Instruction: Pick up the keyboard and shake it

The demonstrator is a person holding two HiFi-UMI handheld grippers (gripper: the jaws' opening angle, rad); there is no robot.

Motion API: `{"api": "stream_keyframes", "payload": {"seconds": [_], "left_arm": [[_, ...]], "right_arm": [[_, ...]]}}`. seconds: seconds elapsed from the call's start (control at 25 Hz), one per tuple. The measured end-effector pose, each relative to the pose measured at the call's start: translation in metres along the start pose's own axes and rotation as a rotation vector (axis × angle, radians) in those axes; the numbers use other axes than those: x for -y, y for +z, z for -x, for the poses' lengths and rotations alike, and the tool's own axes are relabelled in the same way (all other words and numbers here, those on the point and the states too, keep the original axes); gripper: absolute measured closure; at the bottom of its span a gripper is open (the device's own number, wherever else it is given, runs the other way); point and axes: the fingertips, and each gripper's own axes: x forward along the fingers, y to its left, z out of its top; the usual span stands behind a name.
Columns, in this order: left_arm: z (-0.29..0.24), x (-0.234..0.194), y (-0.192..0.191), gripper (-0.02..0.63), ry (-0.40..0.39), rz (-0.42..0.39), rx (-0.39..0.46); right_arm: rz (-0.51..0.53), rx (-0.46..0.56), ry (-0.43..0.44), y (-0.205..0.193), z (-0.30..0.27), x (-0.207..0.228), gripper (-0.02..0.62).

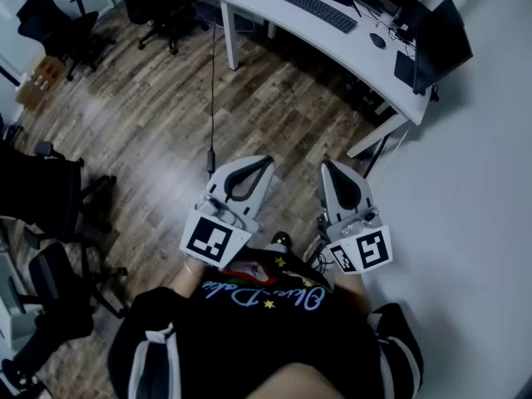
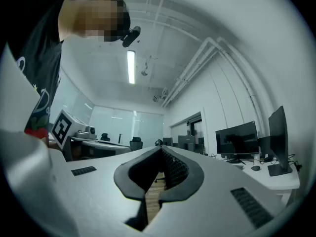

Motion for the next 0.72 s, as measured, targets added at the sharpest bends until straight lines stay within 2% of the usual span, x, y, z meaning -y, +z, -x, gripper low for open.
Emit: {"api": "stream_keyframes", "payload": {"seconds": [0.72], "left_arm": [[0.014,-0.017,-0.004,0.601,-0.005,0.034,0.005]], "right_arm": [[-0.015,-0.004,-0.014,-0.005,-0.011,-0.012,0.595]]}}
